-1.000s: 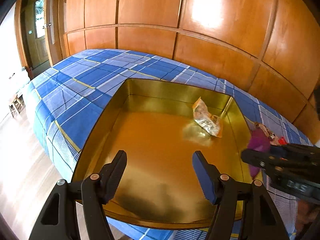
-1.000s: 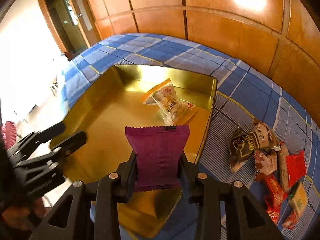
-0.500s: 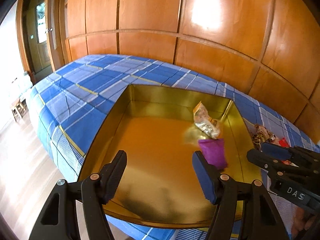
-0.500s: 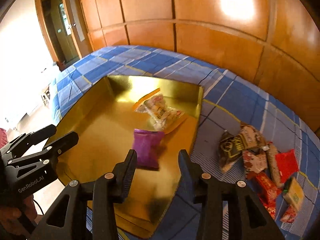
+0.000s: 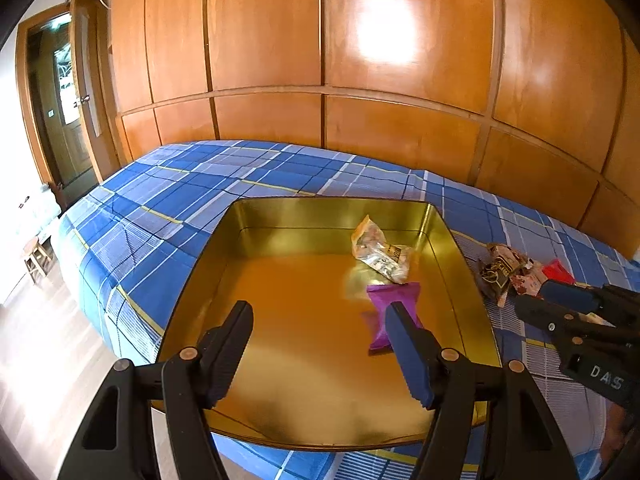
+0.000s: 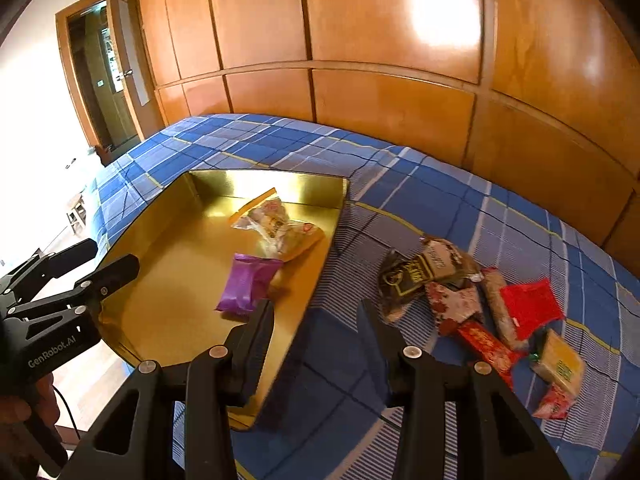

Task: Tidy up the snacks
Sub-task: 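Carry the purple pouch to the gold tray and release it with the right gripper, then grasp the brown-black NANFANG pack with the left gripper while the right gripper returns to the pile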

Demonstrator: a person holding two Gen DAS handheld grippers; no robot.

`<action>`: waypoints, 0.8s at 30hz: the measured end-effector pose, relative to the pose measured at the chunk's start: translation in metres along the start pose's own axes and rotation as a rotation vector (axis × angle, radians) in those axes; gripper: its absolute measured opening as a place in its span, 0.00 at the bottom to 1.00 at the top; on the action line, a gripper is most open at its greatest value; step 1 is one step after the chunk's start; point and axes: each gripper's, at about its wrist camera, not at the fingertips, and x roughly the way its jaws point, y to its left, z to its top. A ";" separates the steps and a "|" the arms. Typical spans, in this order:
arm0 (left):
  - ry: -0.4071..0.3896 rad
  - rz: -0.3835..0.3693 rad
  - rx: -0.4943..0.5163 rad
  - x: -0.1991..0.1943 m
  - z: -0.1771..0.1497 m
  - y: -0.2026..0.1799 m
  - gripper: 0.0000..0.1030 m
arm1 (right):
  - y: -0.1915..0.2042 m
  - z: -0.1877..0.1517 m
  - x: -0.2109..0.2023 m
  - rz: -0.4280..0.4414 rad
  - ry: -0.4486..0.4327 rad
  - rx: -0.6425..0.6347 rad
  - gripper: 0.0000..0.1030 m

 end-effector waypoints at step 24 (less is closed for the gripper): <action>-0.021 -0.028 0.127 -0.011 -0.001 -0.040 0.67 | -0.091 -0.009 -0.044 -0.143 -0.046 0.041 0.42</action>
